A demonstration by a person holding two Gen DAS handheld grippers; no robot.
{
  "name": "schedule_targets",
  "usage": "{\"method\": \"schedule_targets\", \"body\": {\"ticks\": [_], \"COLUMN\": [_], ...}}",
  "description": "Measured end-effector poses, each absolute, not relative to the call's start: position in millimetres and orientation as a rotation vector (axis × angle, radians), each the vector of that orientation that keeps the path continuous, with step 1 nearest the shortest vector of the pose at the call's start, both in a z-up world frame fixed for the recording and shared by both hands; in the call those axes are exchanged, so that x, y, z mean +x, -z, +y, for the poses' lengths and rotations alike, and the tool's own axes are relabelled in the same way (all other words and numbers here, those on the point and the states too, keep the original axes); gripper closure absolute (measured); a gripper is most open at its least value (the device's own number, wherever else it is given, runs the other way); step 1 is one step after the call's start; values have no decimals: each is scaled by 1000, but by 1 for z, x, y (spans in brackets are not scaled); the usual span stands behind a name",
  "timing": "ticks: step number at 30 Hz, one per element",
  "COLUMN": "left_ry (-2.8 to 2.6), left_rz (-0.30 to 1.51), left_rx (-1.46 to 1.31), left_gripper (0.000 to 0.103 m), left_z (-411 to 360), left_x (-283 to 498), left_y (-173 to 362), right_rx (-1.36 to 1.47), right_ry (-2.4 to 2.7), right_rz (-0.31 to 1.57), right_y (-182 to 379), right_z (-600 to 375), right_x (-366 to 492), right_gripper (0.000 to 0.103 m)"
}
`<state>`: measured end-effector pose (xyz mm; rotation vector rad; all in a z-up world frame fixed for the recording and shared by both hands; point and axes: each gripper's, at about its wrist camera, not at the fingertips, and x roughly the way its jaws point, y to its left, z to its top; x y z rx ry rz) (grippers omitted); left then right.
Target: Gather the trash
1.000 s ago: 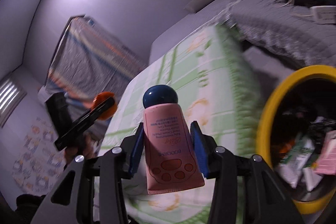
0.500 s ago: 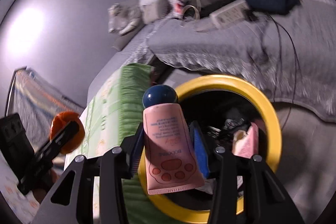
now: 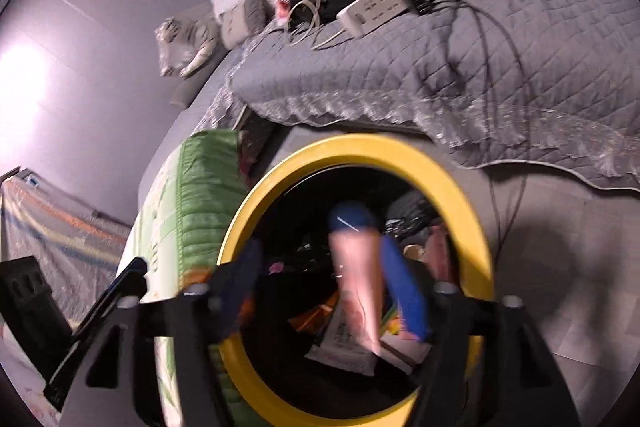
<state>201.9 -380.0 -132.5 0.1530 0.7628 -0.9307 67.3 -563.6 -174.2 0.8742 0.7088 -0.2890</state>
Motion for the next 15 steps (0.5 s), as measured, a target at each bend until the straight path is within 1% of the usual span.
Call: {"method": "schedule_targets", "body": {"ticks": [4, 8, 11, 15], "left_ry": [932, 908, 840, 661], "left_rz": [747, 670, 547, 403], "left_rx": [108, 52, 20, -14], "left_gripper": [36, 36, 36, 36], "left_z": [-359, -316, -256, -166], "left_x": [201, 197, 187, 163], "left_y": [119, 88, 55, 21], "right_rx": [868, 771, 682, 524], "right_ry": [315, 339, 308, 201], "right_rz": [677, 625, 569, 488], "right_y": [159, 126, 93, 49], "right_z": [-559, -537, -503, -427], "right_x": [52, 39, 37, 43], "right_gripper": [36, 36, 36, 36]}}
